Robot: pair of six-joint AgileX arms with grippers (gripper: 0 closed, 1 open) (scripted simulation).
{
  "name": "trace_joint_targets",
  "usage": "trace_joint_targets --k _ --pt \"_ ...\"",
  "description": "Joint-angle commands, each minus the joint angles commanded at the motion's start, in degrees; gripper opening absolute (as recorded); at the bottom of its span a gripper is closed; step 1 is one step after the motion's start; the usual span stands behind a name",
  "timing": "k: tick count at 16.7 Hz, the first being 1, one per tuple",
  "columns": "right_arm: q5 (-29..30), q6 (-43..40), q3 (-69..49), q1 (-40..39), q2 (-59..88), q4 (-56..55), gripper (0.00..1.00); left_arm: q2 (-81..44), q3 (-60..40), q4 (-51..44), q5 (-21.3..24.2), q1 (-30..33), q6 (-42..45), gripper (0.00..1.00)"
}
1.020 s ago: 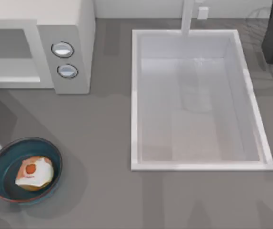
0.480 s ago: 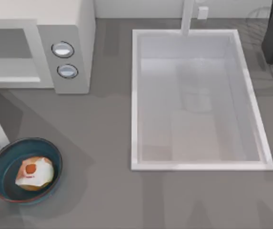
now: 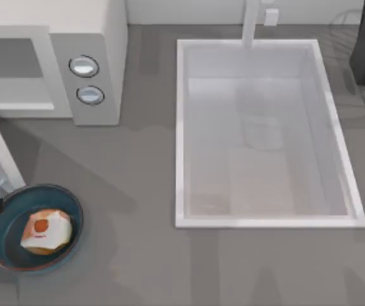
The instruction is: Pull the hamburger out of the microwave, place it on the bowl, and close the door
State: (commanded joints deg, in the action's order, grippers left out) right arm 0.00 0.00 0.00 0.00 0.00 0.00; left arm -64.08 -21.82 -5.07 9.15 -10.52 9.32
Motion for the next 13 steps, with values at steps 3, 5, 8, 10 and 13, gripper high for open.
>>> trace_joint_targets --k 3,5,8,10,13 --pt "0.0 0.0 0.0 0.0 0.0 0.0 1.00 2.9 1.7 0.2 -5.7 8.1 -6.2 0.00" --pt "0.0 0.0 0.0 0.0 0.0 0.0 1.00 4.1 2.3 0.3 -7.8 10.5 -8.5 0.00" --pt "0.0 0.0 0.0 0.0 0.0 0.0 1.00 4.3 2.4 0.4 -8.1 10.8 -8.8 0.00" --pt "0.0 0.0 0.0 0.0 0.0 0.0 1.00 3.9 2.1 0.4 -7.8 10.6 -8.8 0.00" --pt "0.0 0.0 0.0 0.0 0.0 0.0 1.00 -0.2 -0.9 2.4 -7.9 10.7 -8.8 0.00"
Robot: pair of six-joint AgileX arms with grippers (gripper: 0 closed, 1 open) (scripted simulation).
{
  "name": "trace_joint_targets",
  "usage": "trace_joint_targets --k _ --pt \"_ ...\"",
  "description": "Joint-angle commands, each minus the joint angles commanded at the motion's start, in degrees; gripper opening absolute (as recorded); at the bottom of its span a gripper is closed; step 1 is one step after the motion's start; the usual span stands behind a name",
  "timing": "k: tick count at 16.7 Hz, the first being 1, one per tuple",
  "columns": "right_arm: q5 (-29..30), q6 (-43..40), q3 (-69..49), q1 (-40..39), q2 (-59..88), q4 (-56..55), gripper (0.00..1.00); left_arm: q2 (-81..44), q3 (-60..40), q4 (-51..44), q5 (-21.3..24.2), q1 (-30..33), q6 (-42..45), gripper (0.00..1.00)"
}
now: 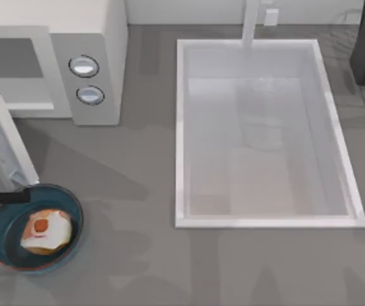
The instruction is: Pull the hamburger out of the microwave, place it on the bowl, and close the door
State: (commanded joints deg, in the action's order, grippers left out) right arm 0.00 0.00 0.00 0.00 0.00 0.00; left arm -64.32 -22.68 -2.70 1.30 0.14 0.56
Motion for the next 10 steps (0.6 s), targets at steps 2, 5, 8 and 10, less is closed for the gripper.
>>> trace_joint_targets --k 2,5,8,10 --pt "0.0 0.0 0.0 0.0 0.0 0.0 1.00 -5.8 -3.3 2.2 0.0 0.1 0.0 0.00" --pt "0.0 0.0 0.0 0.0 0.0 0.0 1.00 -16.7 -8.7 6.1 -0.1 0.3 0.0 0.00" --pt "0.0 0.0 0.0 0.0 0.0 0.0 1.00 -23.6 -12.9 9.3 -0.2 0.5 0.0 0.00" --pt "0.0 0.0 0.0 0.0 0.0 0.0 1.00 -25.1 -14.1 10.2 -0.2 0.5 -0.1 0.00"
